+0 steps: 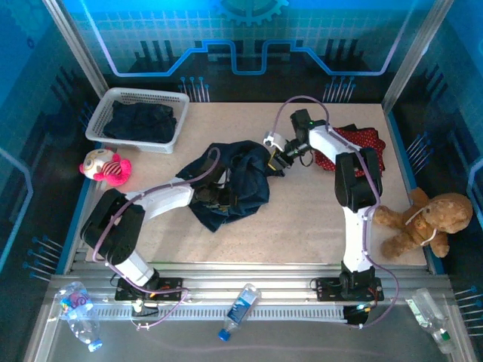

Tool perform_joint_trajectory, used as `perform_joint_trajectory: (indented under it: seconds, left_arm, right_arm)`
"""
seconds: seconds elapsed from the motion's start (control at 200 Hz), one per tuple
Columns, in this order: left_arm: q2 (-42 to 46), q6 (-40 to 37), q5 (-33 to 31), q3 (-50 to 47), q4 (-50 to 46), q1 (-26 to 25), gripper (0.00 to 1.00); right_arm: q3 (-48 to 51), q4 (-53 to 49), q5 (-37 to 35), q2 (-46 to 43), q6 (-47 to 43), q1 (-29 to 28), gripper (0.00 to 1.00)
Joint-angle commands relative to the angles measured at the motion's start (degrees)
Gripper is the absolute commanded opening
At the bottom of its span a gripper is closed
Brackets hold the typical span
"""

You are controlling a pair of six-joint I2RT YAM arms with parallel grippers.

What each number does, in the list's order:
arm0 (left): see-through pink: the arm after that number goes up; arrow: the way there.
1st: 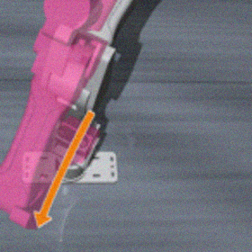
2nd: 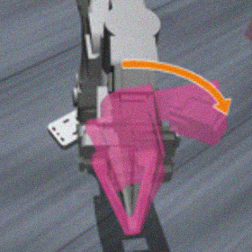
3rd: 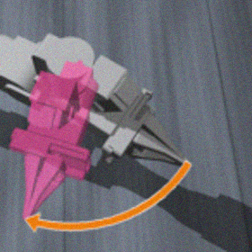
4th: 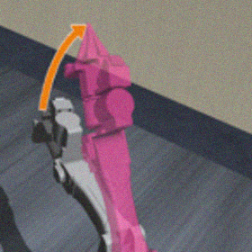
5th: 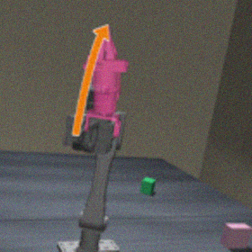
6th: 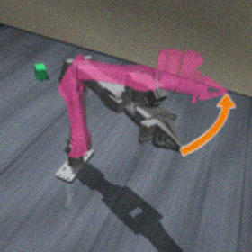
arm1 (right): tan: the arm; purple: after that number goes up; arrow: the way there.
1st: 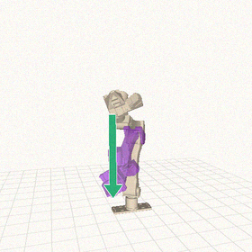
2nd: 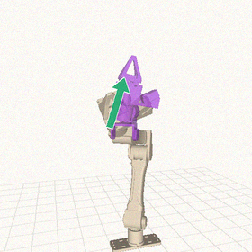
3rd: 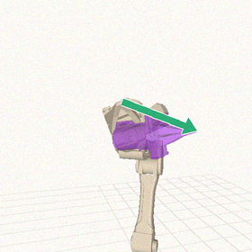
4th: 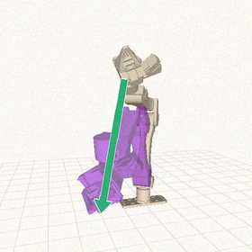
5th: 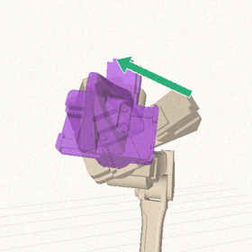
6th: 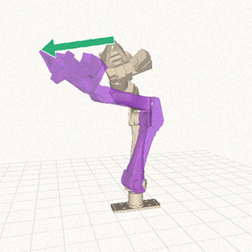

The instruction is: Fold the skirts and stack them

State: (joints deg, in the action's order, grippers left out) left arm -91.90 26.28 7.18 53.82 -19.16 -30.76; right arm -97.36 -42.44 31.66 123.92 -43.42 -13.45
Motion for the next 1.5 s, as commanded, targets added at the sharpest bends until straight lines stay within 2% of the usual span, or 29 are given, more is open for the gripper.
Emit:
perform_joint_trajectory:
  seconds: [0.0, 0.08, 0.175, 0.32, 0.36, 0.45, 0.57, 0.635, 0.68, 0.715, 0.74, 0.77, 0.81, 0.855, 0.865, 0.87, 0.875, 0.89, 0.92, 0.99, 1.065, 1.115, 1.185, 1.3, 1.35, 1.43, 1.495]
  left_arm:
    - [8.97, -3.58, -0.84, 2.58, -1.01, 3.25, 0.0]
    - [17.77, -6.01, 1.77, 3.49, -5.05, 8.53, 0.0]
    - [25.68, -12.26, 3.72, 9.56, -12.44, 13.49, 0.0]
    - [27.18, -25.2, 10.93, 21.99, -23.04, 16.06, 0.0]
    - [25.26, -28.34, 14.11, 24.32, -25.43, 16.35, 0.0]
    - [17.54, -34.18, 15.52, 29.24, -29.74, 16.52, 0.0]
    - [1.31, -38.27, 15.75, 38.11, -32.22, 16.54, 0.0]
    - [-8.37, -39.52, 17.55, 45.68, -33.93, 16.53, 0.09]
    - [-14.92, -39.72, 17.15, 51.82, -35.37, 16.53, 0.31]
    - [-19.23, -38.49, 14.59, 56.68, -35.8, 16.59, 0.35]
    - [-21.94, -36.88, 11.81, 60.5, -36.02, 16.6, 0.44]
    - [-24.49, -34.53, 8.73, 64.63, -36.11, 16.66, 0.56]
    - [-26.83, -31.5, 6.59, 69.11, -36.04, 17.11, 0.58]
    - [-27.8, -26.03, 3.64, 71.82, -34.69, 17.59, 0.79]
    - [-27.81, -24.79, 2.73, 71.92, -34.29, 17.69, 0.85]
    - [-27.76, -24.22, 2.3, 71.93, -34.15, 17.72, 0.87]
    - [-27.7, -23.62, 1.91, 71.94, -34.09, 17.74, 0.89]
    - [-27.44, -22.11, 0.79, 71.83, -33.82, 17.83, 0.94]
    - [-26.63, -19.53, -0.99, 70.83, -33.28, 17.93, 0.99]
    - [-22.61, -15.02, -3.99, 63.88, -30.71, 17.93, 0.99]
    - [-15.5, -10.48, -6.52, 49.62, -25.18, 17.93, 0.99]
    - [-10.41, -6.87, -8.67, 39.5, -21.05, 18.3, 0.99]
    - [-3.97, -0.53, -6.46, 27.23, -16.55, 19.7, 0.99]
    - [3.44, 6.9, -3.07, 12.45, -11.46, 20.97, 0.99]
    - [5.24, 8.71, -0.25, 7.27, -8.45, 21.37, 0.99]
    - [6.28, 11.85, 7.64, 1.24, -2.67, 22.6, 0.99]
    - [6.21, 14.15, 10.8, -1.95, 0.73, 23.65, 0.99]
  right_arm:
    - [3.34, -0.75, 8.91, -12.17, 4.27, 5.86, 0.0]
    - [7.29, -2.07, 11.3, -22.24, 4.75, 8.86, 0.0]
    - [8.87, -7.81, 11.85, -31.45, 2.91, 9.33, 0.0]
    - [13.08, -9.4, 17.51, -40.41, 3.33, 10.35, 0.0]
    - [14.72, -8.86, 18.96, -41.33, 3.43, 10.81, 0.0]
    - [17.14, -9.66, 18.92, -39.73, 3.18, 12.02, 0.0]
    - [17.78, -11.82, 14.91, -32.17, 5.3, 13.35, 0.0]
    - [17.26, -11.8, 9.95, -27.41, 9.04, 13.33, 0.0]
    - [16.4, -12.56, 7.12, -24.57, 11.35, 13.31, 0.0]
    - [16.11, -12.15, 5.05, -23.38, 13.79, 13.28, 0.06]
    - [16.36, -11.03, 4.19, -23.23, 15.68, 13.36, 0.14]
    - [17.31, -8.73, 3.45, -23.86, 18.04, 13.3, 0.27]
    - [19.49, -3.83, 2.39, -25.76, 21.85, 13.31, 0.46]
    - [21.72, 1.37, 0.98, -28.45, 26.01, 13.36, 0.65]
    - [22.18, 2.44, 0.71, -29.06, 27.03, 13.39, 0.75]
    - [22.5, 2.93, 0.57, -29.38, 27.44, 13.42, 0.86]
    - [22.76, 3.61, 0.49, -29.76, 27.83, 13.44, 0.93]
    - [23.67, 5.47, -0.02, -30.78, 29.45, 13.52, 0.99]
    - [25.6, 10.2, -1.05, -32.73, 33.39, 13.85, 1.0]
    - [29.71, 19.51, -2.46, -36.48, 43.03, 14.97, 1.0]
    - [31.7, 24.59, -8.12, -38.75, 52.26, 15.36, 1.0]
    - [31.98, 26.26, -8.58, -39.17, 54.9, 16.0, 1.0]
    - [35.67, 33.79, -10.11, -40.37, 61.58, 16.83, 1.0]
    - [41.59, 48.94, -2.93, -39.6, 72.09, 18.13, 1.0]
    - [40.37, 47.19, -1.88, -37.85, 71.32, 17.32, 0.99]
    - [36.82, 36.61, -7.36, -34.65, 65.02, 15.6, 0.94]
    - [34.19, 29.16, -7.46, -31.16, 59.55, 15.98, 0.92]
